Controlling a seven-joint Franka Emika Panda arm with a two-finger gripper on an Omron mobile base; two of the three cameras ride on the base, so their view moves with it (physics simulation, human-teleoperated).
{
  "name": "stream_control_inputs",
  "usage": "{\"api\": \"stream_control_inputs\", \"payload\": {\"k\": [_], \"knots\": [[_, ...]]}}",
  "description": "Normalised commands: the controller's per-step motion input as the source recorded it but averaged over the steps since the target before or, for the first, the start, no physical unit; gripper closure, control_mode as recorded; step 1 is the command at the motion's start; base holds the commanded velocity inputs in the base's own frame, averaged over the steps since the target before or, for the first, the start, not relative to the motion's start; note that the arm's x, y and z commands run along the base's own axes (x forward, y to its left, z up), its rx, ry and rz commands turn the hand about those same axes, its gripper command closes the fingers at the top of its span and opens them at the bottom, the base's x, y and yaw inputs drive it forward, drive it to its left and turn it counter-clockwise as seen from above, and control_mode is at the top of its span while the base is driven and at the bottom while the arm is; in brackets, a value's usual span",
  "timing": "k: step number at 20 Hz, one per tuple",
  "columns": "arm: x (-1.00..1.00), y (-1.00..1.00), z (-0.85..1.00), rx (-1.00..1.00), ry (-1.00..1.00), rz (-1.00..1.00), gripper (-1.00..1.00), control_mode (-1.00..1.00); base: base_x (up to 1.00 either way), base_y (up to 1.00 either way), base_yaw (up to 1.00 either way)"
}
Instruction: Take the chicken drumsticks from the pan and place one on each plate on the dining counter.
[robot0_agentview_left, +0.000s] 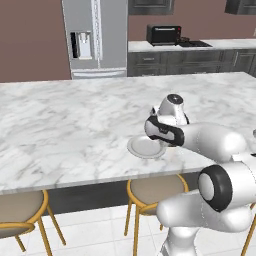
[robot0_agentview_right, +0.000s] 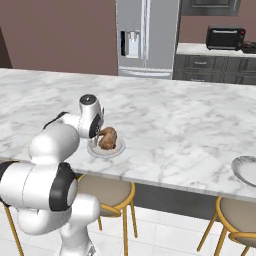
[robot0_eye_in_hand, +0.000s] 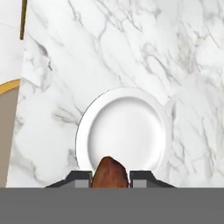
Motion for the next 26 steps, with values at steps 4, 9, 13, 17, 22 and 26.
{"api": "stream_control_inputs", "payload": {"k": [4, 9, 13, 17, 22, 26], "knots": [[0.59, 0.21, -0.15, -0.02, 0.1, -0.05, 1.0, -1.0, 0.0, 0.0, 0.0], [0.48, 0.13, -0.35, -0.03, 0.11, -0.08, 1.0, -1.0, 0.0, 0.0, 0.0], [0.16, 0.04, -0.45, 0.0, 0.02, -0.04, 1.0, -1.0, 0.0, 0.0, 0.0], [0.22, 0.04, -0.45, 0.0, 0.0, -0.06, 1.0, -1.0, 0.0, 0.0, 0.0], [0.34, 0.03, -0.36, 0.0, 0.0, -0.01, 1.0, -1.0, 0.0, 0.0, 0.0], [0.3, 0.05, -0.3, 0.0, 0.0, 0.0, 1.0, -1.0, 0.0, 0.0, 0.0]]}}
